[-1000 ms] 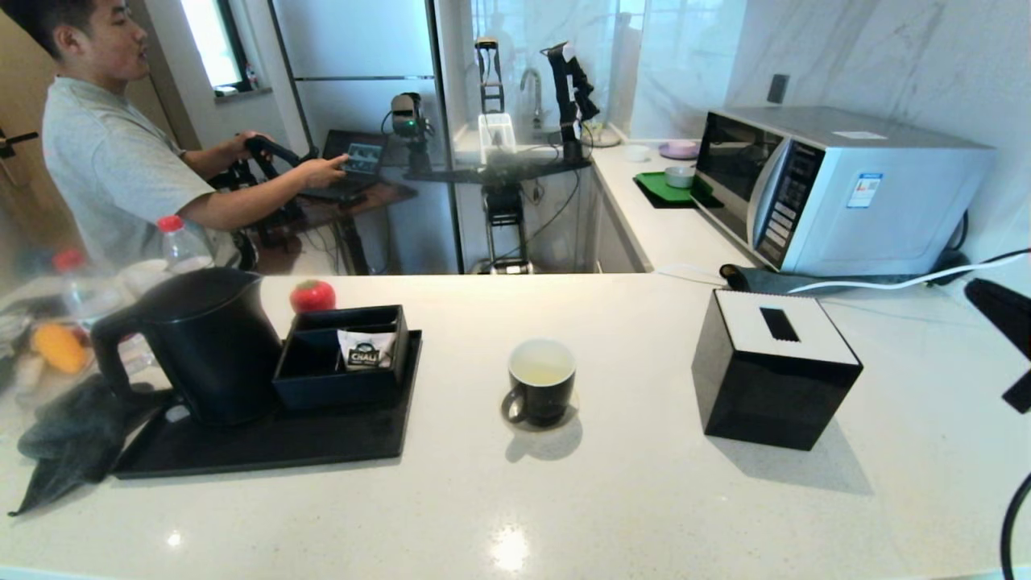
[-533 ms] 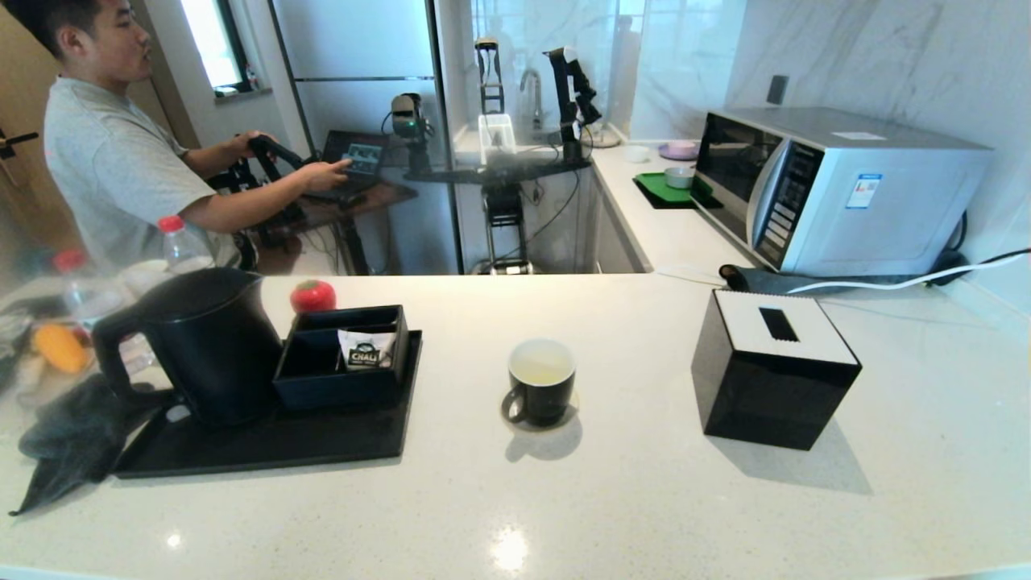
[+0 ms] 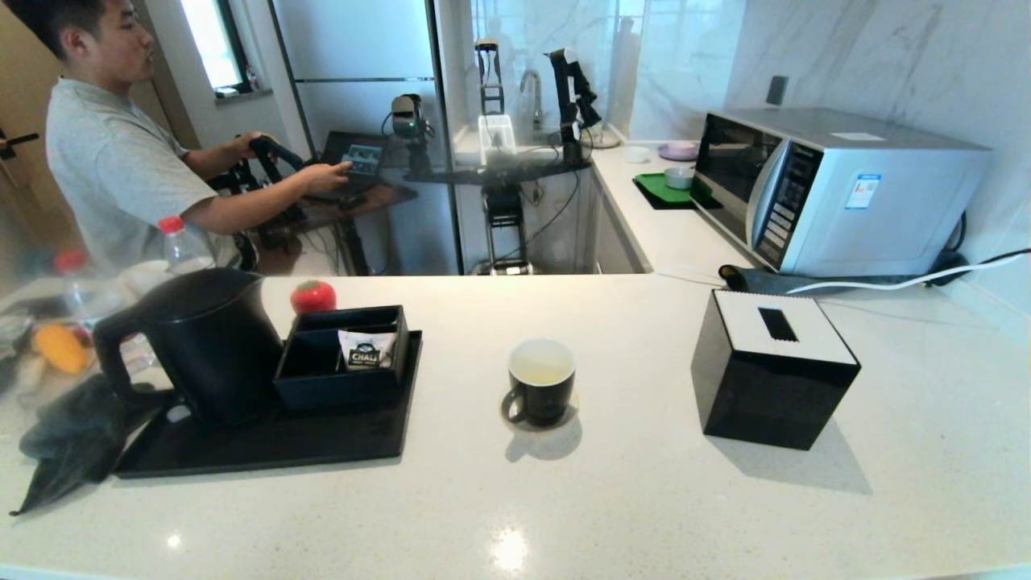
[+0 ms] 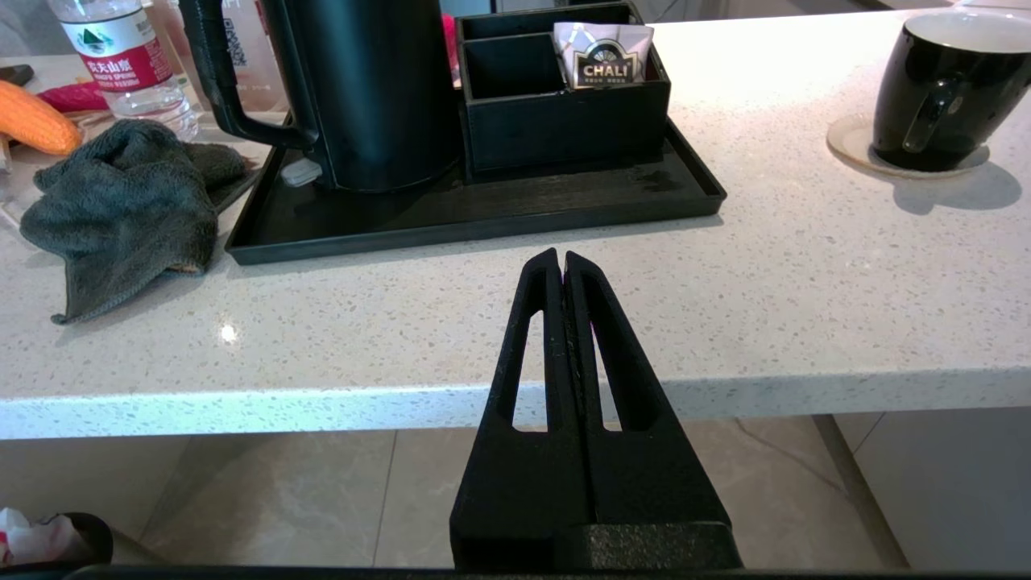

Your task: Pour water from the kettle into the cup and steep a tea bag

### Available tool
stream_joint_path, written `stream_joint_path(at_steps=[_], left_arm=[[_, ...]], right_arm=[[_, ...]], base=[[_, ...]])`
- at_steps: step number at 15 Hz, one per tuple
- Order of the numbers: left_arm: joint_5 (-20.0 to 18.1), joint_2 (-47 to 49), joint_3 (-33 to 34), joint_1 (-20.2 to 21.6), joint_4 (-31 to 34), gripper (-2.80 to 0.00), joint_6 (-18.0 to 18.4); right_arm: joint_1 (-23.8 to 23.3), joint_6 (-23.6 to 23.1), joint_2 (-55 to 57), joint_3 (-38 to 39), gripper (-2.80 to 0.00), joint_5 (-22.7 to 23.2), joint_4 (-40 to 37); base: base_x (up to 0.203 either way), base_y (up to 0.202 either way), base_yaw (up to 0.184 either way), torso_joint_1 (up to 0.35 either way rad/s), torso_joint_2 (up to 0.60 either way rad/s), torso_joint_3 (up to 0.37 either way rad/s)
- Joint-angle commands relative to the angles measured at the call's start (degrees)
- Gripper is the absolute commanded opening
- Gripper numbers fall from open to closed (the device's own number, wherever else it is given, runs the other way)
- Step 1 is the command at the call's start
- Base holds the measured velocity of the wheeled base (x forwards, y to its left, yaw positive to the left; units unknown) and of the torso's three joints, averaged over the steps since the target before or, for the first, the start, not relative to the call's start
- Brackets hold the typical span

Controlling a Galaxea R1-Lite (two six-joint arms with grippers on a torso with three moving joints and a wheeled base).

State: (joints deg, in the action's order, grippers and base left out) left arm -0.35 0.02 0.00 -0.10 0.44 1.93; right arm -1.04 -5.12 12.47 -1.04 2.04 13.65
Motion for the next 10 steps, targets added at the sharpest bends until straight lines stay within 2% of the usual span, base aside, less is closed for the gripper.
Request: stream_joint_path(at_steps=[1, 2, 3, 10], left_arm=[[0.0, -0.02, 0.0, 0.01, 0.0, -2.8, 0.01], [0.0, -0.02, 0.0, 0.01, 0.0, -2.8, 0.01], [0.0, -0.02, 0.0, 0.01, 0.0, -2.8, 0.01], [0.0, -0.02, 0.0, 0.01, 0.0, -2.8, 0.01]], right_arm=[[0.71, -0.39, -9.44, 0.97, -2.8, -0.15, -6.63], [0.82, -0.84, -11.89, 0.92, -2.8, -0.25, -12.81], [0.88, -0.95, -12.47, 0.98, -2.8, -0.43, -15.05], [1.02, 0.72, -12.47, 1.04, -2.8, -0.67, -13.73]], base=[[0.0, 0.0, 0.0, 0.0, 0.0, 0.0], [0.0, 0.0, 0.0, 0.0, 0.0, 0.0], [0.0, 0.0, 0.0, 0.0, 0.0, 0.0], [0.0, 0.0, 0.0, 0.0, 0.0, 0.0]])
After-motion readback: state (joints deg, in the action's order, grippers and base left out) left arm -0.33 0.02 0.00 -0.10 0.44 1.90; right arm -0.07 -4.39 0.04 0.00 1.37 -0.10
